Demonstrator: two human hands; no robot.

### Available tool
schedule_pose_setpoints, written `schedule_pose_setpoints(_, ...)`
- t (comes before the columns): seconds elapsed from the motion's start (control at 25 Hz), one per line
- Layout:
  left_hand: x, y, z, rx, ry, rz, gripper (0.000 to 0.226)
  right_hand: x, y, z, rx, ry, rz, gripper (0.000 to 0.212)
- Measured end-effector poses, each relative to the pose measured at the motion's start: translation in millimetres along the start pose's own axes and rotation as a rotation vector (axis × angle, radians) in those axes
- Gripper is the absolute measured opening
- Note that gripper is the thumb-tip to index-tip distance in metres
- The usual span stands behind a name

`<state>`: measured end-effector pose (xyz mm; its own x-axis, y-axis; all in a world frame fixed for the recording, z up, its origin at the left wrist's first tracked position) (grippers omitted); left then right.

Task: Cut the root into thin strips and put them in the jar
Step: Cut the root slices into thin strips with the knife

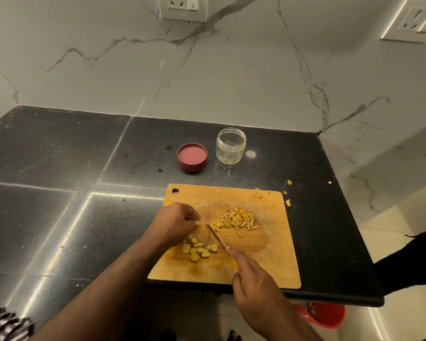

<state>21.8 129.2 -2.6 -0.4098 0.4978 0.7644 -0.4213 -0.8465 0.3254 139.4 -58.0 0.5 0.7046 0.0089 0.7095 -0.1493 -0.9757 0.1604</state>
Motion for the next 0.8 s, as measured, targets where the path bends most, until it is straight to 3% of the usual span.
schedule_pose_setpoints(0.16, 3.8, 1.6, -5.2, 0.004, -0.001, 0.004, 0.026, 20.8, 3.3, 15.5, -0.066, -0.032, 0.117, 0.047)
schedule_pose_setpoints(0.36, 6.6, -1.4, -10.3, 0.014, -0.016, -0.037, 0.025, 12.7, 7.5, 13.2, -0.043, -0.03, 0.021, 0.047)
schedule_pose_setpoints(0.52, 10.9, -1.8, -17.0, 0.016, -0.03, -0.064, 0.02, 24.8, 11.7, 22.6, -0.096, -0.042, 0.105, 0.047)
schedule_pose_setpoints(0.68, 9.3, -0.2, -18.7, 0.017, -0.042, -0.105, 0.017, 19.2, 8.5, 13.8, -0.059, -0.066, 0.074, 0.046)
schedule_pose_setpoints(0.8, 13.8, -1.0, -24.9, 0.047, -0.044, -0.038, 0.019, 15.7, 7.6, 13.0, -0.055, -0.074, 0.067, 0.046)
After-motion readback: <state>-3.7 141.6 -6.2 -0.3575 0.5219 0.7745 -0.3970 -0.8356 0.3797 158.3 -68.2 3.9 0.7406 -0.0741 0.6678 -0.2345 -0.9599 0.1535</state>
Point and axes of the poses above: each hand's wrist, its own y-axis away from the middle knuckle, its own x-axis out of the back of the hand, z = x × y, the point moved 7 cm from there along -y, towards the middle knuckle, and after that the axes turned 3 degrees about x, right-handed, at the moved point
